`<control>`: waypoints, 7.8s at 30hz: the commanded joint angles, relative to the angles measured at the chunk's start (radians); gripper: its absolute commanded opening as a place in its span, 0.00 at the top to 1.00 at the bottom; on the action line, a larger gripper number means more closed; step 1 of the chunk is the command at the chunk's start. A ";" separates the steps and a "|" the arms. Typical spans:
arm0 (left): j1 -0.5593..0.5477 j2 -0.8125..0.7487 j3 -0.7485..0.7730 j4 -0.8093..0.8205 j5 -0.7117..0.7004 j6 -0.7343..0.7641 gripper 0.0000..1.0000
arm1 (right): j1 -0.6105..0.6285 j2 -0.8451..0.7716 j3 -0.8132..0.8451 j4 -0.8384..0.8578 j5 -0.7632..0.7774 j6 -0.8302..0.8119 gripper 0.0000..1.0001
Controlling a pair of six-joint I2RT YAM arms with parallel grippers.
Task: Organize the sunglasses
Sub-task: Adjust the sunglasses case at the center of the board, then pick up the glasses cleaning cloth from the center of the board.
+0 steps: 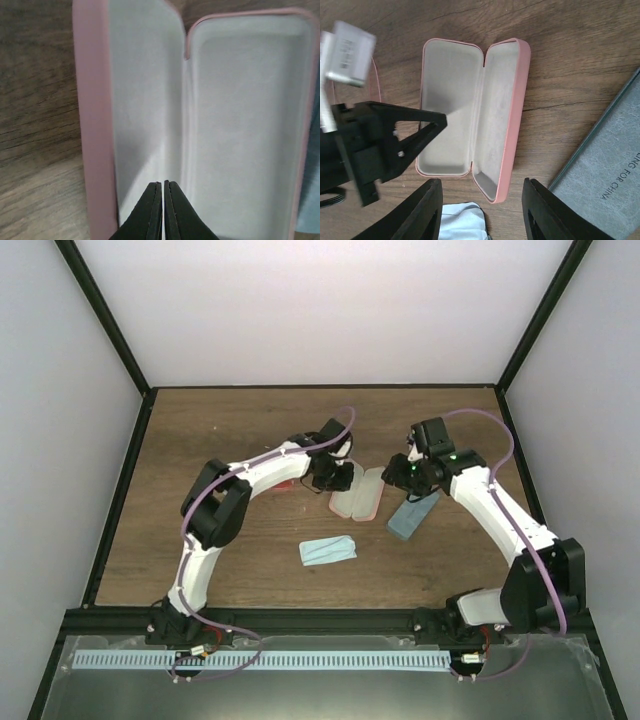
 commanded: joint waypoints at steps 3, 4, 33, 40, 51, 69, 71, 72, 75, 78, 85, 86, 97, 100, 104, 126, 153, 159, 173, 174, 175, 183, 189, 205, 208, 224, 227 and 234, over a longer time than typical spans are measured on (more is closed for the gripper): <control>0.009 0.075 0.027 -0.012 0.009 0.045 0.96 | -0.009 -0.028 -0.016 -0.001 -0.008 0.011 0.55; 0.011 0.085 0.023 -0.013 0.001 0.050 0.96 | -0.009 -0.027 -0.020 -0.001 -0.013 0.010 0.55; -0.045 -0.046 -0.413 0.253 0.146 -0.286 0.93 | 0.197 0.077 0.007 0.011 -0.015 0.053 0.60; -0.068 -0.057 -0.417 0.268 0.146 -0.378 0.92 | 0.198 0.038 -0.059 0.012 -0.060 0.072 0.64; -0.065 -0.141 -0.257 0.129 0.023 -0.263 0.82 | 0.197 0.057 -0.173 0.102 -0.042 0.090 0.74; 0.026 -0.024 -0.217 0.018 -0.188 0.052 0.90 | 0.226 0.280 -0.161 0.243 -0.026 0.077 0.75; 0.033 -0.013 -0.232 0.011 -0.196 0.069 0.91 | 0.226 0.310 -0.152 0.246 -0.018 0.074 0.75; 0.033 -0.012 -0.243 0.012 -0.193 0.073 0.92 | 0.226 0.328 -0.145 0.246 -0.014 0.073 0.75; 0.034 -0.017 -0.289 0.027 -0.171 0.066 0.93 | 0.226 0.377 -0.118 0.250 0.002 0.068 0.75; 0.034 -0.043 -0.349 0.060 -0.129 0.033 0.93 | 0.226 0.424 -0.075 0.246 0.038 0.052 0.75; 0.027 -0.091 -0.422 0.085 -0.070 -0.018 0.93 | 0.211 0.532 0.062 0.233 0.115 0.009 0.75; 0.024 -0.094 -0.427 0.086 -0.061 -0.024 0.93 | 0.207 0.540 0.078 0.233 0.121 0.004 0.75; 0.013 -0.099 -0.401 0.079 -0.023 -0.076 0.92 | 0.219 0.380 0.109 0.200 0.088 0.007 0.73; 0.014 -0.096 -0.380 0.061 -0.042 -0.065 0.92 | 0.219 0.309 0.104 0.169 0.089 0.009 0.73; 0.013 -0.097 -0.364 0.048 -0.061 -0.057 0.86 | 0.218 0.232 0.088 0.146 0.091 0.011 0.73; 0.001 -0.204 -0.351 0.014 -0.115 -0.037 0.67 | 0.218 0.130 0.029 0.129 0.092 0.010 0.72; -0.039 -0.282 -0.342 0.002 -0.098 -0.042 0.37 | 0.218 0.087 -0.024 0.136 0.094 0.032 0.72; -0.051 -0.343 -0.355 -0.029 -0.102 -0.037 0.37 | 0.218 0.050 -0.042 0.122 0.104 0.043 0.72; -0.096 -0.620 -0.573 -0.148 -0.225 -0.023 0.41 | 0.318 -0.107 -0.182 0.041 0.147 0.062 0.68; -0.096 -0.626 -0.602 -0.143 -0.214 -0.032 0.42 | 0.336 -0.096 -0.188 0.041 0.139 0.069 0.68; -0.096 -0.629 -0.631 -0.135 -0.196 -0.044 0.42 | 0.360 -0.083 -0.194 0.045 0.124 0.074 0.68; -0.116 -0.631 -0.776 -0.062 -0.089 -0.162 0.24 | 0.453 0.053 -0.204 0.063 0.073 0.123 0.53; -0.124 -0.610 -0.799 0.002 -0.093 -0.214 0.22 | 0.463 0.100 -0.204 0.069 0.064 0.112 0.52; -0.151 -0.460 -0.767 0.043 -0.061 -0.211 0.36 | 0.468 0.204 -0.206 0.106 0.004 0.078 0.52; -0.154 -0.455 -0.763 0.049 -0.050 -0.204 0.43 | 0.468 0.207 -0.210 0.115 -0.012 0.079 0.54; -0.158 -0.447 -0.769 0.063 -0.045 -0.197 0.70 | 0.468 0.244 -0.229 0.176 -0.091 0.087 0.72; -0.159 -0.450 -0.774 0.072 -0.050 -0.197 0.74 | 0.469 0.246 -0.234 0.179 -0.096 0.089 0.73; -0.159 -0.446 -0.785 0.081 -0.074 -0.197 0.90 | 0.468 0.237 -0.242 0.187 -0.097 0.095 0.94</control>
